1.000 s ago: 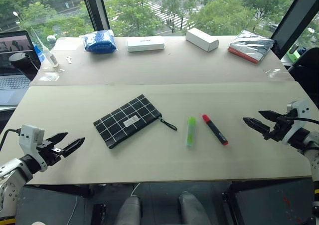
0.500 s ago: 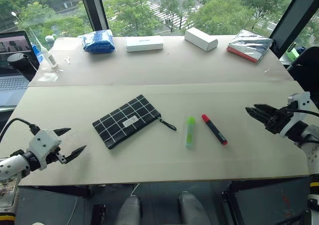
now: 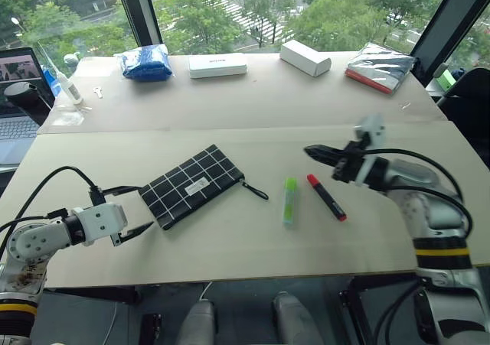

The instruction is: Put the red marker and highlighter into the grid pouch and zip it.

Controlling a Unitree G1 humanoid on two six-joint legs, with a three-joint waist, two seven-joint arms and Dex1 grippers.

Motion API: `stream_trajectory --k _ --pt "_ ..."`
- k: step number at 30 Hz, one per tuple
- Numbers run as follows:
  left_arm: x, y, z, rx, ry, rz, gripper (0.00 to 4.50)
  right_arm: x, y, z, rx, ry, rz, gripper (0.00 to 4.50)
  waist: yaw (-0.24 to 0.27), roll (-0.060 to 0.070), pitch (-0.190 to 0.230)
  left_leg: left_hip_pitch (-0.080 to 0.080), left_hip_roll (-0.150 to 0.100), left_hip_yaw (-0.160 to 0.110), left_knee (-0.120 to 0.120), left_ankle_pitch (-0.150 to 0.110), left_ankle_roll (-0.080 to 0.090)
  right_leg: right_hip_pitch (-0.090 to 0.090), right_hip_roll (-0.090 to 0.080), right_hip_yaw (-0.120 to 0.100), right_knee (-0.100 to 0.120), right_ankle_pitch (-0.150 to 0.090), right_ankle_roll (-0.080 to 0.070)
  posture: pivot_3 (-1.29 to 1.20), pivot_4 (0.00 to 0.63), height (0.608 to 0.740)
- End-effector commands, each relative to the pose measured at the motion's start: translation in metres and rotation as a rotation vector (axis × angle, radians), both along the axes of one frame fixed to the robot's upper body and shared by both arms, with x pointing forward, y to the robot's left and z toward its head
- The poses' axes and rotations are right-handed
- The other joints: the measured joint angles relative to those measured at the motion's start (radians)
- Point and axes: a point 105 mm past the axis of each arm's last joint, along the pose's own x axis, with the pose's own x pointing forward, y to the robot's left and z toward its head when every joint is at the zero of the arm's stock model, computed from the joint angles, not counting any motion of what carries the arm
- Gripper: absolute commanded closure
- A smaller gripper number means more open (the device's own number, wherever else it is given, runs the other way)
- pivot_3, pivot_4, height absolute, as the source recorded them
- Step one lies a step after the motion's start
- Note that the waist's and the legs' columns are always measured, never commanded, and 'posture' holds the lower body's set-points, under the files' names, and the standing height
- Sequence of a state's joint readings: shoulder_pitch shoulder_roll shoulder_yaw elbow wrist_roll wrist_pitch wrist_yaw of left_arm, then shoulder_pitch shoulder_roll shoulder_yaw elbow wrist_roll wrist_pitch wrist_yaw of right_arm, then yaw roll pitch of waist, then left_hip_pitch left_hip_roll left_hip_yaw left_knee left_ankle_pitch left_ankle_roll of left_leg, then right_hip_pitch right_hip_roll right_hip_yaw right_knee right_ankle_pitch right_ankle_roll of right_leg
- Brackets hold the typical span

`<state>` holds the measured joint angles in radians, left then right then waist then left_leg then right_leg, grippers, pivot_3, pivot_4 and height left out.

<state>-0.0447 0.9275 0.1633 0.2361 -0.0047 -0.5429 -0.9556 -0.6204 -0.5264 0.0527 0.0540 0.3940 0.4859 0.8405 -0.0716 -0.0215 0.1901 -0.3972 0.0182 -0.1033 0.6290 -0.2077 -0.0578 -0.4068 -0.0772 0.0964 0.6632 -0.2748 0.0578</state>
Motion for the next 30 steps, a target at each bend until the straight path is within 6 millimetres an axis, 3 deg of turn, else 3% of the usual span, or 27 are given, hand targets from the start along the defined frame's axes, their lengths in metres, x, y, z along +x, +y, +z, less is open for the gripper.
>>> stream_trajectory --k 1,7,12,22,30 --pt "0.000 0.004 0.005 0.092 -0.005 -0.033 0.00 0.012 0.028 0.018 -0.045 -0.090 0.006 4.43 0.002 0.000 0.000 0.000 0.000 0.000 0.000 0.000 0.000 0.000 0.000 0.000 0.000 0.000 0.000 0.00 0.150 0.740" --pt "0.002 -0.001 0.009 0.096 -0.023 -0.050 0.00 0.027 0.078 0.001 -0.143 -0.060 0.015 4.43 0.002 0.000 0.000 0.000 0.000 -0.001 0.000 0.000 0.000 0.000 0.000 -0.001 0.001 0.000 0.000 0.00 0.150 0.740" --pt "0.000 -0.013 0.005 0.044 -0.019 -0.060 0.00 0.034 0.101 -0.023 -0.243 -0.051 0.020 4.43 0.002 0.000 0.000 0.000 0.000 -0.001 0.000 0.000 0.000 0.000 0.000 -0.001 0.001 0.000 0.000 0.00 0.150 0.740" --pt "-0.004 -0.019 -0.004 -0.001 0.002 -0.045 0.00 0.041 0.112 -0.058 -0.297 -0.013 0.010 4.43 -0.001 0.000 0.000 0.001 0.000 -0.001 0.000 0.000 0.000 0.000 0.000 -0.001 0.002 0.000 0.000 0.00 0.150 0.740" --pt "0.000 -0.035 -0.004 -0.002 -0.008 -0.054 0.00 0.034 0.112 -0.080 -0.426 -0.049 0.074 4.43 0.001 0.000 0.000 0.004 0.000 -0.002 0.000 0.000 0.000 0.003 0.000 -0.002 0.002 0.000 0.000 0.00 0.150 0.740"
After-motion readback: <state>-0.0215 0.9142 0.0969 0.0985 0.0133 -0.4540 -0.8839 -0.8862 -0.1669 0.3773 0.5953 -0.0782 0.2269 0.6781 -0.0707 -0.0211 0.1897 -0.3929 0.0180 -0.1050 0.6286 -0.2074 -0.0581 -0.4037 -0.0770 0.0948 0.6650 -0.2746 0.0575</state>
